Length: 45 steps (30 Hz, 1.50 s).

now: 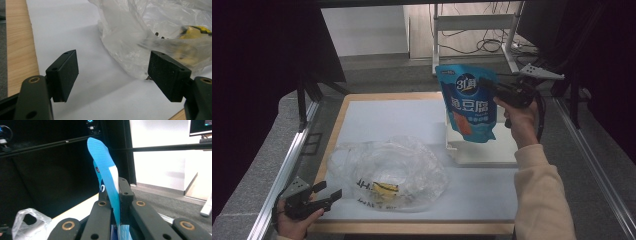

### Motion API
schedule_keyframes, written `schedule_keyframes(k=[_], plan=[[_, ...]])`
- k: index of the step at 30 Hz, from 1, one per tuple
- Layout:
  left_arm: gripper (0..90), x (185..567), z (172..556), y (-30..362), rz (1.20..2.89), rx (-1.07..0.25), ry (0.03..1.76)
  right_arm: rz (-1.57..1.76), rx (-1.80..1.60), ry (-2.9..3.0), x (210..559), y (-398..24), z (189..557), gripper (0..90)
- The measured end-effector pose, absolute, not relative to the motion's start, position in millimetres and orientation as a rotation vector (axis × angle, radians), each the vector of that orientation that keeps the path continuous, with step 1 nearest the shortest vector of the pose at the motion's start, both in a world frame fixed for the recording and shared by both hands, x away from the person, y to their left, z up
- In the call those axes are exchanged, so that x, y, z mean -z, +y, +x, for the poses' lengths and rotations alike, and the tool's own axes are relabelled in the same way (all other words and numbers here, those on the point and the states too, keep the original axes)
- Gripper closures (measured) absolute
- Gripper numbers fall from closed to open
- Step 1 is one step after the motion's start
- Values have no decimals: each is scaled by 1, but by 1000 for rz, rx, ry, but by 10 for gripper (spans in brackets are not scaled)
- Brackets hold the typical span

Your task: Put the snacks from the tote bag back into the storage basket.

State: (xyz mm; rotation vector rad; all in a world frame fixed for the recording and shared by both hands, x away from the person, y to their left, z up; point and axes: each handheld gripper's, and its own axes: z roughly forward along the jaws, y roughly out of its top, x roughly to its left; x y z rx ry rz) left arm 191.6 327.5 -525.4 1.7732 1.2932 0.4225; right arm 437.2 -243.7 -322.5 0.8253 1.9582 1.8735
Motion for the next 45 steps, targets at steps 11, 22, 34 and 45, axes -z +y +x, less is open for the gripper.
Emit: schedule_keyframes(k=[11,22,34,45], plan=[[247,525,191,328,1774,-425,1292,864,-1854,1996,344,-239,456,882],[247,525,191,328,1774,-427,1294,861,-1858,2004,359,-235,477,880],[247,526,192,328,1776,-427,1293,929,-1793,1980,372,-259,488,831],[246,525,191,327,1778,-427,1289,986,-1747,1945,380,-286,482,793]])
